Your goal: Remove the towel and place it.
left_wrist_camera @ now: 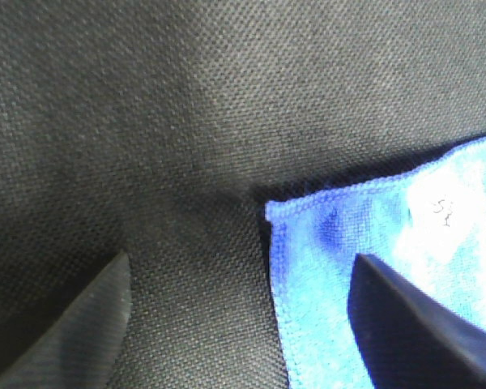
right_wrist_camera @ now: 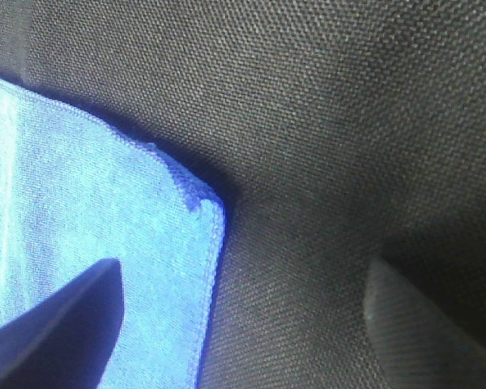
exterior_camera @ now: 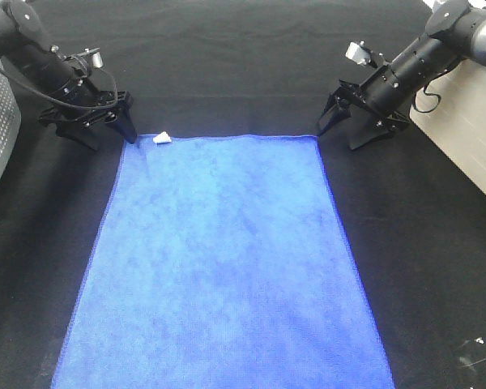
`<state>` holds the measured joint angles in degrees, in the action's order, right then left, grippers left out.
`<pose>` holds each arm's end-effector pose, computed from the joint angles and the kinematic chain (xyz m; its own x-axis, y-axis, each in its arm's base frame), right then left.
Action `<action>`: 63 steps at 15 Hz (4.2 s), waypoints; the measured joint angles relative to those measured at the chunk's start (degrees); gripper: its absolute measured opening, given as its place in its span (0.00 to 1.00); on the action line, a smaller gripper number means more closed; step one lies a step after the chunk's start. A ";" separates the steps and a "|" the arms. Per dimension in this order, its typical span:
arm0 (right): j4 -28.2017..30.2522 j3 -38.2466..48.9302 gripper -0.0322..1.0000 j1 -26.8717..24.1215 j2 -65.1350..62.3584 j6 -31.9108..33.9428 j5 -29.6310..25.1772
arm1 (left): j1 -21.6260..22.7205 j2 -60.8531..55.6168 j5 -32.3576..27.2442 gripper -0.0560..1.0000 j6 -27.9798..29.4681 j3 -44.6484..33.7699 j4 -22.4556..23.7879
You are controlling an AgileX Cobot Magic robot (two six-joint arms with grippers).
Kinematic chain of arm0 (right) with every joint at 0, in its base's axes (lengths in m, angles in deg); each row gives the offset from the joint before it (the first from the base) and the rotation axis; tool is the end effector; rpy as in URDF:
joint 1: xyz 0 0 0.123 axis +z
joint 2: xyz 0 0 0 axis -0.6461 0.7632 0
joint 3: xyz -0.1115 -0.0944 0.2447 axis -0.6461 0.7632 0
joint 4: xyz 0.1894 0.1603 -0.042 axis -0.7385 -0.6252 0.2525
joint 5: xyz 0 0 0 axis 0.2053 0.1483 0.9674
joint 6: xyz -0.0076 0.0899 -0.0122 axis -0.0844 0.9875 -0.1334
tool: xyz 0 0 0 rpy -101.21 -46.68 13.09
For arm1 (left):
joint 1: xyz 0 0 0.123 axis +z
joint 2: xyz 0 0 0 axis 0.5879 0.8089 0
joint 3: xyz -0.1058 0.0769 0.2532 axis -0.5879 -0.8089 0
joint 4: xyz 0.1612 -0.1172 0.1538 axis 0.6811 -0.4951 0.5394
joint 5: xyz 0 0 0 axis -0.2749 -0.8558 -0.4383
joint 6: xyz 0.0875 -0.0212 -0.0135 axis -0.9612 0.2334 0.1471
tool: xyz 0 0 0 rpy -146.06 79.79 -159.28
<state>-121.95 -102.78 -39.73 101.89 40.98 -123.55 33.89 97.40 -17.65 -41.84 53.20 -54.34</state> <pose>0.5316 0.0514 0.1004 -0.9685 -0.0990 -0.2285 -0.2009 0.8528 0.4820 0.5405 -0.0520 0.1096 -0.9603 0.0232 -0.2781 0.1210 0.9326 -0.3400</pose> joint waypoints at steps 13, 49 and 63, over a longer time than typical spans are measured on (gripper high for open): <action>1.72 -0.17 0.78 2.18 0.06 1.26 0.23 | -6.47 0.11 2.12 0.68 0.00 0.00 0.63; 17.88 -10.37 0.03 11.12 -1.89 2.75 12.72 | -6.47 -0.29 8.77 0.05 -4.30 10.20 0.69; 18.91 -10.54 0.03 11.12 -1.89 -1.66 30.48 | -6.47 -0.17 25.50 0.05 -15.76 10.43 0.63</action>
<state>-103.04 -113.32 -28.62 100.00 39.32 -93.07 27.42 97.23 7.85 -57.60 63.62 -53.71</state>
